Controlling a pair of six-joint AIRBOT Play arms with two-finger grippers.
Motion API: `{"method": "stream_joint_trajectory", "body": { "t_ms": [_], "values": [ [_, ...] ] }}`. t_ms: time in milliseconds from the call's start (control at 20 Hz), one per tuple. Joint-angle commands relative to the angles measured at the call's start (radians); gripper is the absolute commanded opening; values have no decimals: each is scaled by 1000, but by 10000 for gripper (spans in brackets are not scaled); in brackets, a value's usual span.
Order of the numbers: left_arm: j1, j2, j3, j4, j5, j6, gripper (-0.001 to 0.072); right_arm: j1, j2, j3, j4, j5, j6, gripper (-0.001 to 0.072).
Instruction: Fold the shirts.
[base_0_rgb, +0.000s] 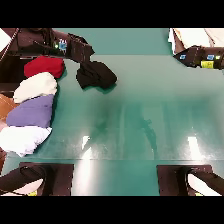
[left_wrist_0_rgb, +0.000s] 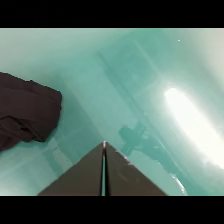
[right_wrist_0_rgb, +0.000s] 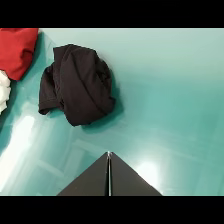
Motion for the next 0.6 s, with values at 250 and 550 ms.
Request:
{"method": "stream_joint_trajectory", "body": {
  "t_ms": [250, 550],
  "values": [
    [0, 0, 0, 0, 0, 0, 24, 1, 0, 1, 0, 0, 0, 18],
    [0, 0, 0, -1, 8, -1, 24, 1, 0, 1, 0, 0, 0, 18]
  ]
}}
